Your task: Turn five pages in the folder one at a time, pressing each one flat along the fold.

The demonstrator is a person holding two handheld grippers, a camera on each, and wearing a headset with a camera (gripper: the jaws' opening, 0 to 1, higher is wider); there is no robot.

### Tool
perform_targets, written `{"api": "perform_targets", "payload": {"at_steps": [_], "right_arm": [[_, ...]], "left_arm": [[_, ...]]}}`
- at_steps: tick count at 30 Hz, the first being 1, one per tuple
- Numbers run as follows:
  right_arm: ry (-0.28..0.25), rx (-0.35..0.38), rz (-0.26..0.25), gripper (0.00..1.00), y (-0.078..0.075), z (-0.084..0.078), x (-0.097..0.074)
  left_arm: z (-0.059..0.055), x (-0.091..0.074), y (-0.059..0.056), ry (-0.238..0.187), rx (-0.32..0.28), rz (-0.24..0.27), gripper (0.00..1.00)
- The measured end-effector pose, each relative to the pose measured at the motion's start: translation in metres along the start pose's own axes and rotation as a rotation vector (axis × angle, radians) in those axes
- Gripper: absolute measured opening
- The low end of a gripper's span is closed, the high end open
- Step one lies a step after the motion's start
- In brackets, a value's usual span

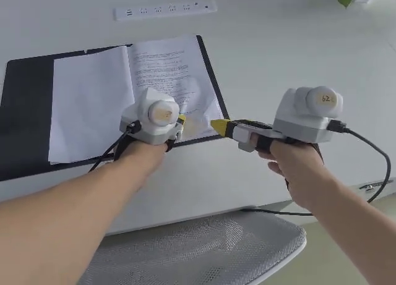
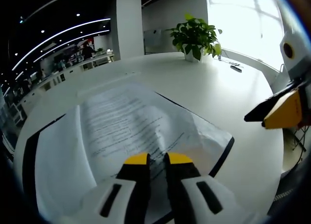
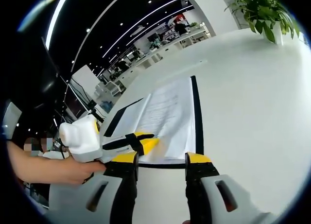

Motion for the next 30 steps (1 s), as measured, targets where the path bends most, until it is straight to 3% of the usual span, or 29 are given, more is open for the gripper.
{"api": "perform_targets", "payload": {"at_steps": [14, 18, 27, 30], "right_arm": [[0.054, 0.083, -0.027, 0.34, -0.011, -0.015, 0.027], [0.052, 0.087, -0.03, 0.27, -0.011, -0.015, 0.028], [0.017, 0.087, -0.06, 0.01, -0.017, -0.009, 0.028], [0.002, 0.108, -0.063, 0.0, -0.018, -0.006, 0.029]], "left_arm": [[0.002, -0.001, 0.0, -0.001, -0.027, 0.009, 0.1], [0.002, -0.001, 0.0, -0.002, -0.029, 0.009, 0.1], [0.001, 0.002, 0.002, -0.003, -0.035, 0.01, 0.1], [0.001, 0.003, 0.002, 0.0, -0.038, 0.01, 0.1]]}}
Point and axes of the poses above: the centre of the closed fingertips' face, and the gripper's own axes: x roughly forward along the fingers, y roughly to its left, z roughly out of its top, the point moved 3 cm from there along -x, roughly backward along the fingers, and after that the axes turned 13 degrees about -y, right-handed, at the moved point
